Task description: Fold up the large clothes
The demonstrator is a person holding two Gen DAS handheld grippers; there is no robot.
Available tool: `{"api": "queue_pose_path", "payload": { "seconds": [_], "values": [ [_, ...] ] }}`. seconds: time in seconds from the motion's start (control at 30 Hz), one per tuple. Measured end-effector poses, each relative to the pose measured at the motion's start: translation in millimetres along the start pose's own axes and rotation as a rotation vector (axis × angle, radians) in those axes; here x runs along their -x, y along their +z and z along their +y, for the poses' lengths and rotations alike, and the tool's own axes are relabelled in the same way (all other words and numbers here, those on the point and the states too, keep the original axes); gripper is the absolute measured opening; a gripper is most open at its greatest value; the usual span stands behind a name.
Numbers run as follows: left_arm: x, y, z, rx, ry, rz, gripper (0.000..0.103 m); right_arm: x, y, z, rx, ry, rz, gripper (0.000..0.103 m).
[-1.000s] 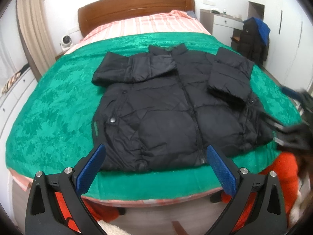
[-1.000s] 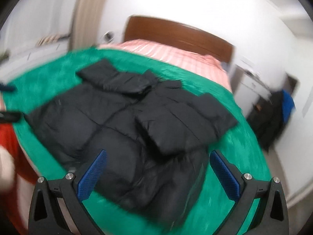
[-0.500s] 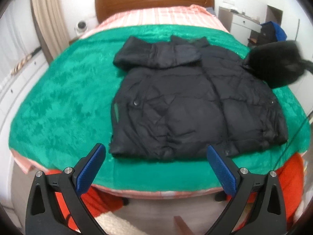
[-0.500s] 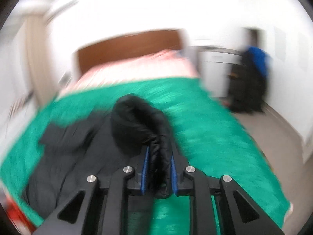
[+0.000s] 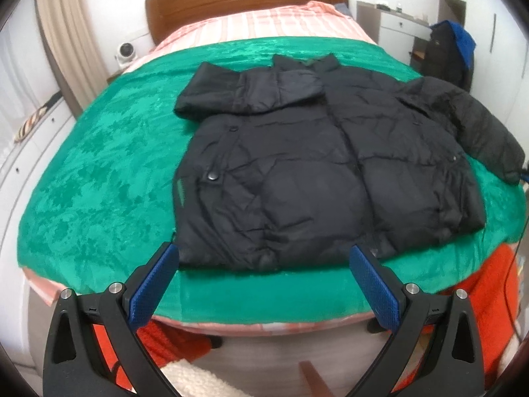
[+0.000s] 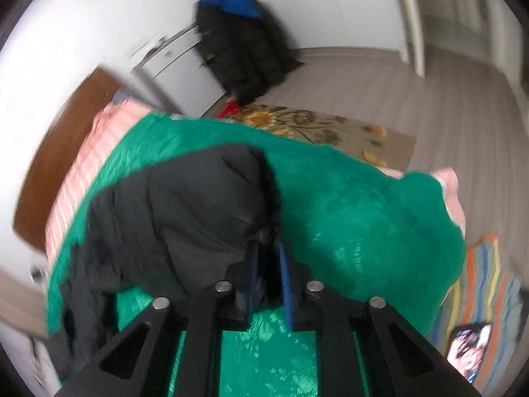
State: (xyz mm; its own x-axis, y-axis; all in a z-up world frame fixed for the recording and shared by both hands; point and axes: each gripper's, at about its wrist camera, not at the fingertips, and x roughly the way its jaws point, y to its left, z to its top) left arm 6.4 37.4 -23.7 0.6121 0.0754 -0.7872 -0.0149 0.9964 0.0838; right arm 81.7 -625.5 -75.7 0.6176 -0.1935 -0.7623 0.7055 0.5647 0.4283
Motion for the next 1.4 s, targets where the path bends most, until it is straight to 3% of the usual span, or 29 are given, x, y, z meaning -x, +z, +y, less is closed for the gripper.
{"api": "queue_pose_path", "payload": {
  "seconds": [0.1,0.2,0.27,0.3,0.37,0.4,0.53,0.57,0.6,0.63,0.67,0.77,0.83,0.87,0.93,1.0,1.03,1.13,1.2,1.33,1.4],
  "values": [
    [-2.7,1.3,2.9,0.013,0.009,0.009,0.103,11.9,17.3,-14.4,-0.061,0.028,-0.031,0.004],
    [-6.4,0.2,1.3,0.011,0.007,0.019,0.103,20.9,30.6,-5.1,0.008,0.082,-0.001,0.006],
    [-8.1,-1.7,-3.3,0.000,0.003,0.025,0.103,26.8,20.6,3.0,0.047,0.109,0.039,0.011],
    [-9.2,-2.4,-5.8,-0.006,0.000,0.028,0.103,27.4,11.8,4.0,0.052,0.130,0.071,0.018],
    [-11.4,-4.0,-11.9,-0.022,-0.011,0.037,0.103,16.9,-7.8,4.8,0.023,0.172,0.137,0.073],
    [-11.9,-4.3,-14.5,-0.029,-0.016,0.041,0.103,11.9,-17.6,4.2,0.000,0.180,0.150,0.078],
    [-11.0,-5.1,-22.3,-0.051,-0.027,0.048,0.103,-31.7,-31.9,-7.2,-0.151,0.205,0.159,0.078],
    [-10.7,-5.2,-22.1,-0.051,-0.026,0.049,0.103,-41.2,-30.6,-10.5,-0.181,0.202,0.150,0.072],
    [-10.4,-5.2,-20.7,-0.048,-0.022,0.052,0.103,-48.9,-27.8,-14.5,-0.208,0.198,0.122,0.063],
    [-10.0,-5.1,-18.5,-0.043,-0.017,0.054,0.103,-51.3,-24.2,-15.7,-0.218,0.185,0.095,0.027],
    [-9.0,-4.9,-14.6,-0.033,-0.012,0.054,0.103,-47.3,-18.6,-14.7,-0.210,0.151,0.058,0.020],
    [-7.3,-6.4,0.0,0.002,0.013,0.044,0.103,-15.4,-3.5,-6.3,-0.158,0.046,-0.105,0.018],
    [-12.4,-6.7,6.1,0.012,0.029,0.050,0.103,-22.8,-0.8,-5.8,-0.141,-0.020,-0.075,0.018],
    [-17.0,-5.4,8.2,0.013,0.038,0.056,0.103,-36.8,-3.6,-5.6,-0.123,-0.056,-0.012,0.020],
    [-23.3,1.0,9.9,-0.007,0.046,0.045,0.103,-44.9,-8.1,-4.5,-0.101,-0.074,0.022,0.027],
    [-22.9,16.8,9.0,-0.064,0.066,-0.016,0.103,-36.2,-14.8,2.3,-0.063,-0.082,-0.003,0.049],
    [-21.0,27.2,9.0,-0.092,0.072,-0.053,0.103,-28.0,-21.0,5.0,-0.041,-0.082,-0.021,0.066],
    [-22.5,79.7,4.8,-0.190,0.068,-0.179,0.103,16.1,-53.2,16.7,0.059,-0.023,-0.110,0.069],
    [-38.2,114.1,-4.8,-0.242,0.029,-0.209,0.103,35.6,-77.0,29.9,0.138,0.032,-0.126,0.073],
    [-113.6,174.5,-52.5,-0.398,-0.060,-0.115,0.103,63.3,-145.1,63.1,0.305,0.190,-0.097,0.077],
    [-163.2,191.4,-83.2,-0.474,-0.042,-0.062,0.103,72.2,-182.5,79.2,0.386,0.246,-0.094,0.077]
  ]
}}
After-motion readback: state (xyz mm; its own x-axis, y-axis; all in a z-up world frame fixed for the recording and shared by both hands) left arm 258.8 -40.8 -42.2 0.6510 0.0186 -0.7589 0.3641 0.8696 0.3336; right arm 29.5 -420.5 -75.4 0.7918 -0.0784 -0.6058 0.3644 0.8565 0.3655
